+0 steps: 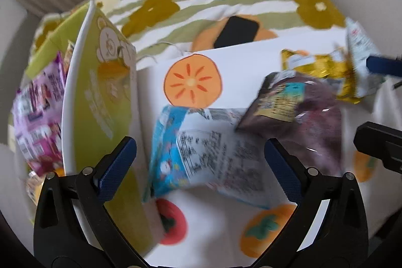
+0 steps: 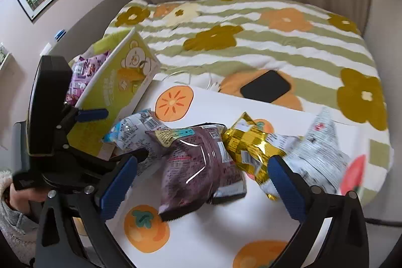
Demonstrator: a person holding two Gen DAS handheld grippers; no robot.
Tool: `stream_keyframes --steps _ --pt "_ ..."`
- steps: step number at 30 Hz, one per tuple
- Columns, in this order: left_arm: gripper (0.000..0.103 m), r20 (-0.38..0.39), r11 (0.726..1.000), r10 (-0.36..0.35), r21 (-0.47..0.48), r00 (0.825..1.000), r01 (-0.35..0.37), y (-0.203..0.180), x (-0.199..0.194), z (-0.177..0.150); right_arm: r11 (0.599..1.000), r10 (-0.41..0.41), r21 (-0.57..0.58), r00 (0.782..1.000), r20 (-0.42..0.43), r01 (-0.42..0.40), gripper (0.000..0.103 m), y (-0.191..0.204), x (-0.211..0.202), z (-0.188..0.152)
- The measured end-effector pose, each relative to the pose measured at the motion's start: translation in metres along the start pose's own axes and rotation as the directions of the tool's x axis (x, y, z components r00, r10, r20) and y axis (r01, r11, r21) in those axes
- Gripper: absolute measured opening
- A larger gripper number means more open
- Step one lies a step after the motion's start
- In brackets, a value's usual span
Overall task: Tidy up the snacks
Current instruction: 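Grasp the white-blue bag with the left gripper while the right grasps the purple-brown bag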
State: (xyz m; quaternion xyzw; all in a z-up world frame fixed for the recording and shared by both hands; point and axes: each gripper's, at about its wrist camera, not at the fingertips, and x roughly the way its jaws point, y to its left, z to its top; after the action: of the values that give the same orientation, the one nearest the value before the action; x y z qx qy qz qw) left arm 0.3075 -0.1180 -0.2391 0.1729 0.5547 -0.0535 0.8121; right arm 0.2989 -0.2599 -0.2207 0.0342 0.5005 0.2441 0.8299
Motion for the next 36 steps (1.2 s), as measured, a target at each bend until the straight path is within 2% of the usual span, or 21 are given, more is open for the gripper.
stream_keyframes --steps 5,8,10,14,21,26,27,28,29,31,36 --pt "0.101 -0.008 0.996 0.055 0.065 0.998 -0.055 -0.012 0.011 0.004 0.998 0.042 -0.044 0.999 -0.033 -0.043 0.103 -0.003 0.02 0.002" --pt "0.101 0.021 0.988 0.095 0.118 0.995 -0.097 -0.023 0.008 0.005 0.997 0.051 -0.057 0.998 -0.048 -0.054 0.103 -0.003 0.027 0.001" --pt "0.101 -0.003 0.988 0.09 0.126 0.996 -0.089 -0.025 0.015 0.004 0.996 0.064 -0.05 0.997 -0.053 -0.067 0.103 -0.004 0.03 -0.001" --pt "0.101 -0.049 0.996 0.042 0.082 0.998 -0.038 -0.017 0.027 -0.001 0.996 0.073 -0.051 0.995 -0.07 -0.076 0.103 -0.005 0.037 -0.004" --pt "0.102 -0.025 0.998 0.012 0.056 1.0 -0.011 -0.014 0.035 -0.001 0.995 0.076 -0.062 0.991 -0.11 -0.083 0.097 -0.004 0.052 -0.011" --pt "0.102 -0.043 0.996 0.003 0.092 0.999 0.001 -0.018 0.049 -0.005 0.995 0.078 -0.055 0.987 -0.139 -0.087 0.096 -0.005 0.059 -0.016" --pt "0.1 -0.073 0.995 0.0 0.102 0.997 0.007 -0.019 0.055 -0.008 0.995 0.078 -0.056 0.986 -0.145 -0.087 0.096 -0.006 0.061 -0.017" --pt "0.096 -0.045 0.996 -0.027 0.085 0.999 0.031 -0.016 0.052 -0.01 0.995 0.073 -0.059 0.987 -0.145 -0.082 0.096 -0.005 0.061 -0.019" --pt "0.095 -0.056 0.996 -0.045 0.075 0.997 0.049 -0.013 0.053 -0.013 0.995 0.075 -0.059 0.986 -0.149 -0.084 0.096 -0.006 0.063 -0.02" --pt "0.084 -0.053 0.997 -0.055 0.057 0.997 0.058 -0.009 0.051 -0.015 0.994 0.083 -0.054 0.985 -0.149 -0.092 0.096 -0.007 0.064 -0.021" --pt "0.077 -0.047 0.998 -0.057 0.024 0.997 0.058 -0.002 0.046 -0.019 0.994 0.088 -0.049 0.986 -0.144 -0.096 0.096 -0.008 0.064 -0.023"
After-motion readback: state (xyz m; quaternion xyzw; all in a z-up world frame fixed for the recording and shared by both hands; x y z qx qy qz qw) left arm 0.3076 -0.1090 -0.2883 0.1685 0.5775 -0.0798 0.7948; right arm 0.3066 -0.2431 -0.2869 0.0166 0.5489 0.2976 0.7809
